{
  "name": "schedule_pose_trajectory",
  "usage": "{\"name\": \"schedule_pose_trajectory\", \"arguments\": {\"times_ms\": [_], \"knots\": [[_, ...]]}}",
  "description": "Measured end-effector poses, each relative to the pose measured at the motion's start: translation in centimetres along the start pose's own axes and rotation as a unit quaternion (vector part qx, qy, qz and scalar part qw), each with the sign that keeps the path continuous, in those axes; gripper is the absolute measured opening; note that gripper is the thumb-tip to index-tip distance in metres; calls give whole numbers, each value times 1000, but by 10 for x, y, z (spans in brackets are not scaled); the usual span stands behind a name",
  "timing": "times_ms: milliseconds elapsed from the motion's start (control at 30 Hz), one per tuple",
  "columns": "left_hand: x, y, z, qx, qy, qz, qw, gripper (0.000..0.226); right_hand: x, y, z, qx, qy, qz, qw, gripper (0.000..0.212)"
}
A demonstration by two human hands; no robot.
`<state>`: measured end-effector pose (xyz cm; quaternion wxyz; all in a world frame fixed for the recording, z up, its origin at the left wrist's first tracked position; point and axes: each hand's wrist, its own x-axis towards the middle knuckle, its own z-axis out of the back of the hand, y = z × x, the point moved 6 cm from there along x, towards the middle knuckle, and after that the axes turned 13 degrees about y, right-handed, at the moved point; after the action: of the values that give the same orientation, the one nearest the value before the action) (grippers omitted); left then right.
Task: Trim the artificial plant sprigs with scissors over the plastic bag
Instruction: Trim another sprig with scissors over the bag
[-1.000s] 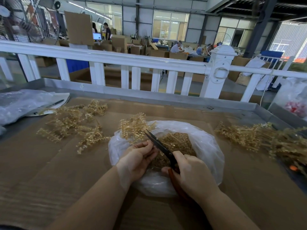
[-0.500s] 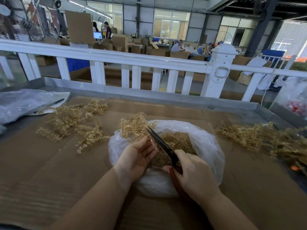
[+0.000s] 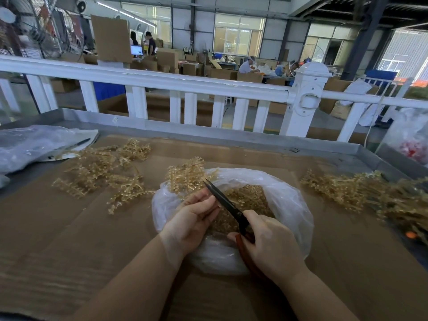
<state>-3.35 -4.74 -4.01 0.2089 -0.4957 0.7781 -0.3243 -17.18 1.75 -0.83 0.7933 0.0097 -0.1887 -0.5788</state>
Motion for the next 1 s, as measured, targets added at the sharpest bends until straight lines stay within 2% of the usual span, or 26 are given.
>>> {"name": "schedule_pose_trajectory", "arguments": {"times_ms": [267,400,733,1000], "knots": [[2,1,6,-2,-70,-24,997,29,-3,-2,6,17,-47,-16,999,38],[2,1,9,-1,-97,-30,995,27,-4,-3,6,18,-44,-17,999,42],[-1,1,3,6,-86,-1,996,20,-3,-7,2,12,-14,-22,1000,48],[-2,0,3,-25,-76,39,996,11,-3,-9,-3,26,32,-21,999,60]]}}
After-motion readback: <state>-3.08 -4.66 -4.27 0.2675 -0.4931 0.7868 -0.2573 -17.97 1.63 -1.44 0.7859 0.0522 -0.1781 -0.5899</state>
